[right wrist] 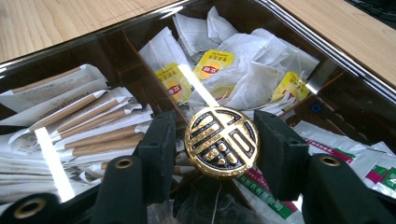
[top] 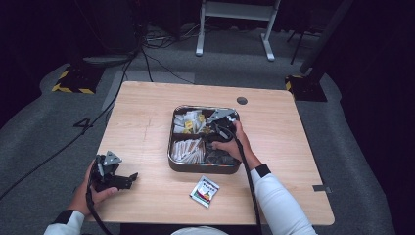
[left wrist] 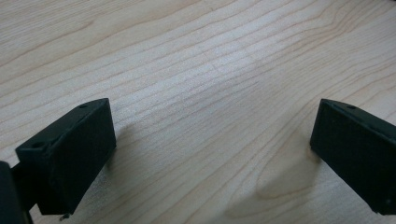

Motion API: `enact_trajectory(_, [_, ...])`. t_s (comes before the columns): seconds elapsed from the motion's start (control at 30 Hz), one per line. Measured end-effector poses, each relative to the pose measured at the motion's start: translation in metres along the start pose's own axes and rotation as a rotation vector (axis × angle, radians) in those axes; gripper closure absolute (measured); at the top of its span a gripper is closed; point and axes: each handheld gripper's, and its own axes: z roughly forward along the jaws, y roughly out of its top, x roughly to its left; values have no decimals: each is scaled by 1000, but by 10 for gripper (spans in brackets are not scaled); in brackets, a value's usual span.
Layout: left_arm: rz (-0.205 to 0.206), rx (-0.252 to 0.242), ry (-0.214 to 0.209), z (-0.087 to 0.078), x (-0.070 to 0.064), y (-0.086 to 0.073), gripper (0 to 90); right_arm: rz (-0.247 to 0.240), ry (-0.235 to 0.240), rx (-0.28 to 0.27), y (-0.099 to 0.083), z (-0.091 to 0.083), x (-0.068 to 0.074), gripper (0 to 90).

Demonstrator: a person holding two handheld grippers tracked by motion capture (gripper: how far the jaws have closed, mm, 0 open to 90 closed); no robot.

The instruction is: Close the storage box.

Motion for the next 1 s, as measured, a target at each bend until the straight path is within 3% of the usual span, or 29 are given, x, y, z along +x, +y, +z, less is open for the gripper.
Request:
enact_trajectory(0.3, [0,0,0,0,0,0,4,-17,8,15,-1,1,-1,223])
enact_trajectory(0.6, [-1,0,0,0,0,0,4,-30,-7,12,0,-3,0,190])
enact_trajectory(0.77, [-1,0,0,0,0,0,4,-72,-38,17,-1,-10,0,197])
enact_trajectory(1.0, [-1,0,0,0,0,0,4,-74,-31,4,0,-18,-1,198])
